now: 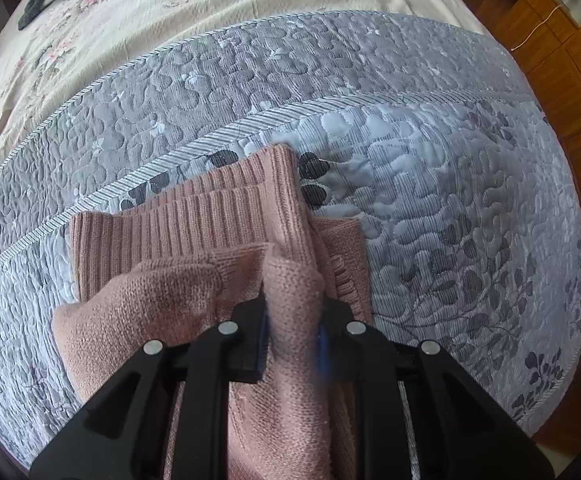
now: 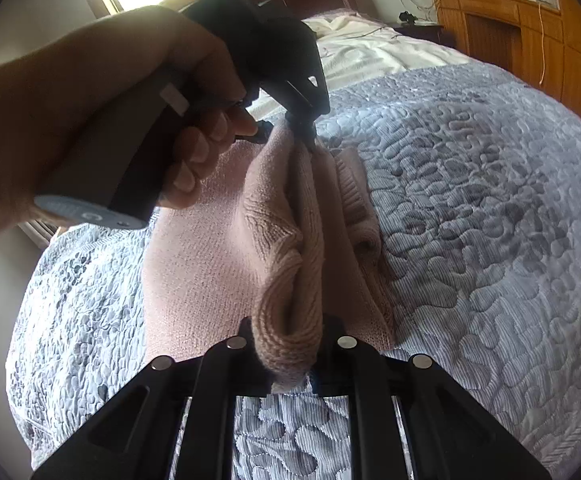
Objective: Fold small clothes
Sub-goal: 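Lower the fold onto the sweater and open both grippers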
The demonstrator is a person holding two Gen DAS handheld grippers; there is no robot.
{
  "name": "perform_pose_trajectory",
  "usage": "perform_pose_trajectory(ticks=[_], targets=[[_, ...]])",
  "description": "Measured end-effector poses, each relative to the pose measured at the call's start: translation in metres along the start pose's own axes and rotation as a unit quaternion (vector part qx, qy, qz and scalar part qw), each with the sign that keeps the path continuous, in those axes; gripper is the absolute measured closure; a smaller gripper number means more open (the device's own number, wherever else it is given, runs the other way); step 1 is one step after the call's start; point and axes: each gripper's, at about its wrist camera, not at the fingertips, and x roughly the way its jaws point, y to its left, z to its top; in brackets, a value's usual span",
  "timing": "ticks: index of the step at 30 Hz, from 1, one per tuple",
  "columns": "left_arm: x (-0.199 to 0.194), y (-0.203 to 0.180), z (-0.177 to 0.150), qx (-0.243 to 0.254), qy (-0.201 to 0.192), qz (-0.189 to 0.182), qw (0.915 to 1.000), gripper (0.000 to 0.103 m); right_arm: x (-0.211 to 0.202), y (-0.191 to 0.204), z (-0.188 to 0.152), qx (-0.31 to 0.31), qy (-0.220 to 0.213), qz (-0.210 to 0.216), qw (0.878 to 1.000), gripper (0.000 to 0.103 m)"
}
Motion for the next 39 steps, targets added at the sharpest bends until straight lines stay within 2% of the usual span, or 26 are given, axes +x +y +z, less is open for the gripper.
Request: perform_pose_trajectory(ticks=[3,6,8,9,13,16,18,21,26,28,29,30,32,34,36,39], targets=[[0.006,-0.005,-0.003,0.0,-0.016,0.004,0.9999,0.086,0.007,-0.019,-0.003,0.04,0.014,0.036,0.998,0.091],[0.01,-0.004,-0.006,-0.015,-0.037,-0.009,0.9992,0.084,0.016,-0.04,-0.007,0.084,0.032,0.074,0.993,0.091],[0.011,-0.003,-0.008,-0.021,-0.058,-0.02,0.9979,0.081,0.021,-0.053,-0.009,0.11,0.042,0.101,0.988,0.09],[0.011,-0.004,-0.009,-0.022,-0.07,-0.028,0.9969,0.075,0.023,-0.059,-0.009,0.122,0.048,0.115,0.985,0.089],[0.014,0.002,-0.017,-0.042,-0.099,-0.108,0.9884,0.05,0.025,-0.068,-0.009,0.118,0.059,0.134,0.982,0.082],[0.007,0.019,-0.017,-0.071,-0.11,-0.169,0.9769,0.047,0.025,-0.078,-0.006,0.135,0.071,0.169,0.974,0.072],[-0.008,0.032,-0.019,-0.086,-0.129,-0.201,0.9672,0.046,0.023,-0.086,0.0,0.146,0.072,0.193,0.968,0.06],[-0.039,0.046,-0.023,-0.078,-0.155,-0.226,0.9586,0.041,0.029,-0.092,0.011,0.149,0.097,0.218,0.96,0.047],[-0.075,0.072,-0.055,-0.043,-0.165,-0.236,0.9568,0.032,0.056,-0.084,0.029,0.124,0.151,0.241,0.951,0.046],[-0.078,0.083,-0.077,-0.03,-0.151,-0.243,0.9577,0.032,0.066,-0.08,0.033,0.12,0.173,0.251,0.945,0.058],[-0.079,0.091,-0.089,-0.024,-0.143,-0.247,0.9581,0.032,0.07,-0.08,0.035,0.118,0.184,0.249,0.944,0.081],[-0.076,0.099,-0.1,-0.017,-0.137,-0.248,0.9589,0.033,0.071,-0.083,0.037,0.119,0.19,0.247,0.943,0.087],[-0.075,0.109,-0.124,-0.008,-0.129,-0.254,0.9585,0.034,0.064,-0.092,0.042,0.123,0.178,0.25,0.944,0.091],[-0.074,0.118,-0.148,0.001,-0.12,-0.279,0.9527,0.036,0.049,-0.1,0.046,0.121,0.154,0.249,0.949,0.092],[-0.066,0.12,-0.169,0.01,-0.112,-0.293,0.9496,0.036,0.045,-0.105,0.046,0.117,0.149,0.236,0.953,0.092],[-0.033,0.111,-0.192,0.034,-0.07,-0.278,0.9575,0.04,0.066,-0.107,0.032,0.114,0.185,0.217,0.952,0.091]])
